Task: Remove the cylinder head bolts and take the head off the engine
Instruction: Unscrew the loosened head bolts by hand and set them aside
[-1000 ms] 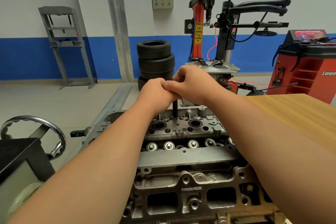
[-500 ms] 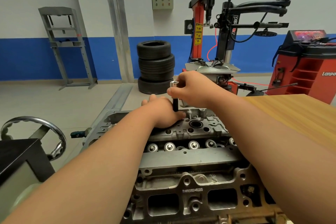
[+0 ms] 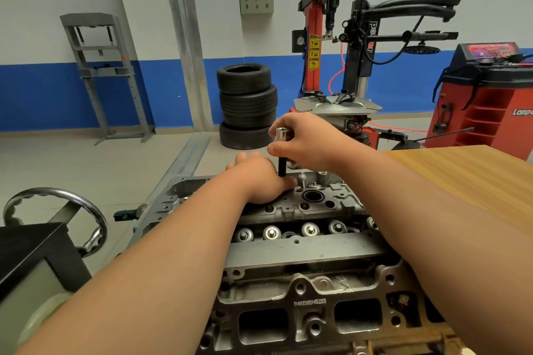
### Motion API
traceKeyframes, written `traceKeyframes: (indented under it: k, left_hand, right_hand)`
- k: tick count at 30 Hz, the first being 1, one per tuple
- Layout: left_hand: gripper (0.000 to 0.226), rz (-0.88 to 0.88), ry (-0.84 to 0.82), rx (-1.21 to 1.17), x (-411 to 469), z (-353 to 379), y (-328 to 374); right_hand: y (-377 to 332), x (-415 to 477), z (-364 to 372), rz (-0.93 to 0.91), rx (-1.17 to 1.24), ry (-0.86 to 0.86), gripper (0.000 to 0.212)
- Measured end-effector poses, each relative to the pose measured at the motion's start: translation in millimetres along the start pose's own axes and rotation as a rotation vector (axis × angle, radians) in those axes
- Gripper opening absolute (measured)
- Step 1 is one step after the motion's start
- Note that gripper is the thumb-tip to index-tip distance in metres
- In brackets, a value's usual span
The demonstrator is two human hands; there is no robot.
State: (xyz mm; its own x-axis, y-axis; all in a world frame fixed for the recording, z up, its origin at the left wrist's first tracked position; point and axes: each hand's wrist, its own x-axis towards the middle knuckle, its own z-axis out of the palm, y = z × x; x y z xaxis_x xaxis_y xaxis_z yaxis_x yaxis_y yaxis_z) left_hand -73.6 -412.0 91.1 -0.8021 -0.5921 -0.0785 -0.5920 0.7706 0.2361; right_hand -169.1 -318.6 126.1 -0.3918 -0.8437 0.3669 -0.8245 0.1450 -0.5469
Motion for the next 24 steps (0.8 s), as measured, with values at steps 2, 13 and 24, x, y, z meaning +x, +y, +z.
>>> traceKeyframes:
  k: [2,13,24]
  left_hand:
    - [0.066,0.026,0.024,0.018,-0.6,-1.5,0.9]
    - [0.063,0.004,-0.072,-0.012,-3.2,-3.4,1.4]
    - [0.059,-0.017,-0.078,-0.042,-5.3,-5.0,3.4]
  right_hand:
    - [0.0,-0.7,-1.3,0.034,0.147,-0.05,0.028]
    - [-6.3,0.4,1.6,0.041,-0.217,0.009,0.032]
    - [-8.7,-2.4,-0.4,0.04,-0.041,0.027,0.025]
